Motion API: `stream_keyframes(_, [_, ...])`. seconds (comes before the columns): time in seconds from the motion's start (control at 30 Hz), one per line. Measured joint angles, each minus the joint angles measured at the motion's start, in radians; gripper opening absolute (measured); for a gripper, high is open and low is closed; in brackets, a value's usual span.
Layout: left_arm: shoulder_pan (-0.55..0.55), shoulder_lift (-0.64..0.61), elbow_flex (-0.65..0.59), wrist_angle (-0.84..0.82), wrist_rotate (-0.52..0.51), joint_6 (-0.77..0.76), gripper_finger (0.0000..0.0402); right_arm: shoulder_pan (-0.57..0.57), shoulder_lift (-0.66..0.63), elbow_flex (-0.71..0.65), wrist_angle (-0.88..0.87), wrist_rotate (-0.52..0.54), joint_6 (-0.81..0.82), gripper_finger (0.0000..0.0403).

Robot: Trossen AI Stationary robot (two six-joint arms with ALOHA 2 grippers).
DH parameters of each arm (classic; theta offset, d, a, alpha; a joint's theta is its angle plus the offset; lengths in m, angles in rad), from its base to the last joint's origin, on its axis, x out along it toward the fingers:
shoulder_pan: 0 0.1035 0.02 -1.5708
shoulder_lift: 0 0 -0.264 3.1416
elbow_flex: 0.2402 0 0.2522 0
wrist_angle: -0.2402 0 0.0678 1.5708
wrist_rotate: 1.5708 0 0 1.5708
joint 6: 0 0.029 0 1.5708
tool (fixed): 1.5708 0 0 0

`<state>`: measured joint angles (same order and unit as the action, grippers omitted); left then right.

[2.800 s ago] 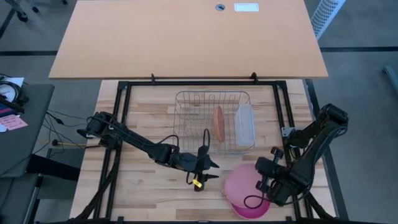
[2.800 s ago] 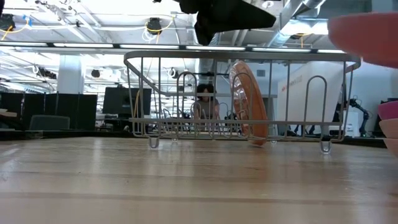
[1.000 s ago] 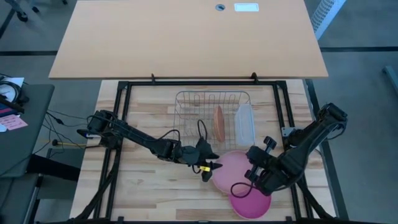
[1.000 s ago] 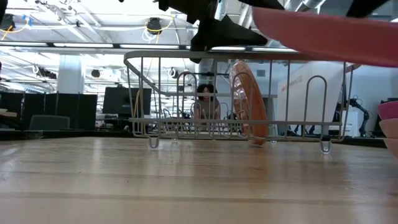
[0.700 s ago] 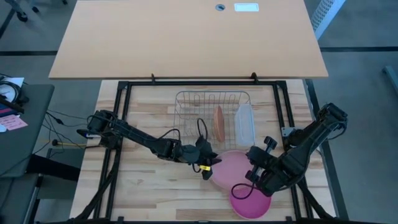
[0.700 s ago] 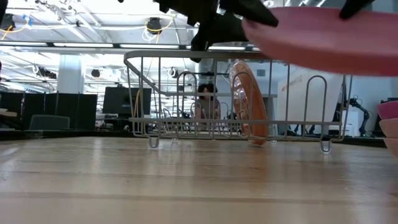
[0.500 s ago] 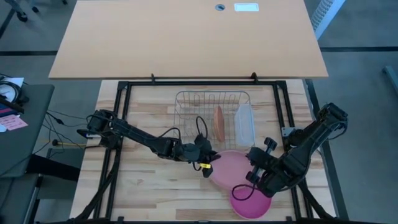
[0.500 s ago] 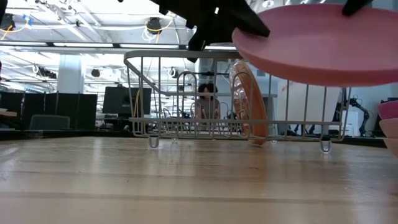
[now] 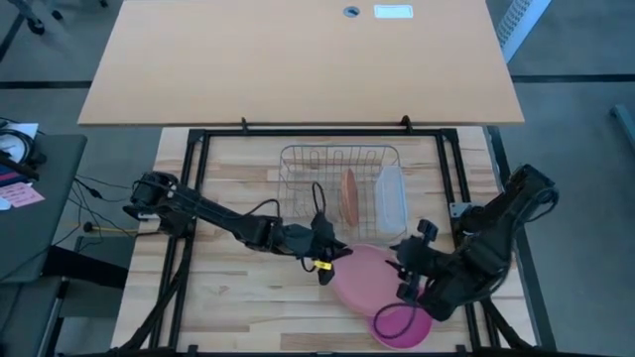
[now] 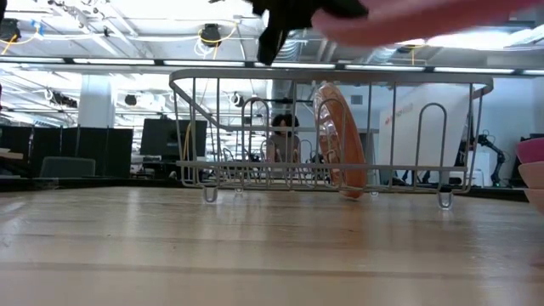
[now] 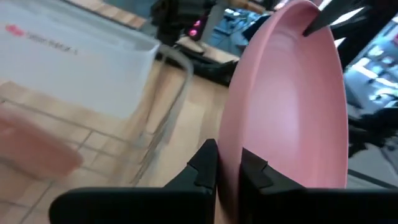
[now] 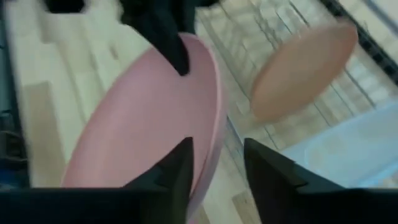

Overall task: Sort dishes
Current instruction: Put the light pink plate in the dish rack

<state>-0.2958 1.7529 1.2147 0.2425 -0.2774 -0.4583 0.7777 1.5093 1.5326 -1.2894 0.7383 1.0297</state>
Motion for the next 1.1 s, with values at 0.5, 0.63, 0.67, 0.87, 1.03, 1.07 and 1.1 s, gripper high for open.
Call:
stream_keyframes(0.5, [-0.040, -0.263, 0.000, -0.098, 0.014, 0.163, 0.0012, 0.221, -0.014, 0.315, -0.206, 0.330, -0.176, 0.0222])
stream_keyframes(0.63, [-0.080, -0.360, 0.000, -0.014, 0.017, 0.228, 0.0012, 0.256, -0.013, 0.231, -0.283, 0.389, -0.041, 0.0217])
stream_keyframes(0.67, [-0.092, -0.381, 0.000, 0.007, 0.026, 0.249, 0.0012, 0.256, -0.013, 0.203, -0.282, 0.390, -0.014, 0.0215])
stream_keyframes(0.87, [-0.147, -0.477, 0.000, 0.136, 0.390, 0.296, 0.0012, 0.240, -0.010, 0.083, -0.268, 0.377, 0.046, 0.0208])
stream_keyframes(1.03, [-0.213, -0.525, 0.000, 0.178, 0.540, 0.277, 0.0012, 0.220, -0.011, 0.055, -0.272, 0.367, 0.016, 0.0203])
stream_keyframes(1.07, [-0.227, -0.528, 0.000, 0.178, 0.544, 0.305, 0.0012, 0.211, -0.011, 0.055, -0.273, 0.366, 0.012, 0.0203])
stream_keyframes(1.1, [-0.239, -0.528, 0.000, 0.178, 0.546, 0.333, 0.0012, 0.201, -0.011, 0.055, -0.273, 0.366, 0.011, 0.0202])
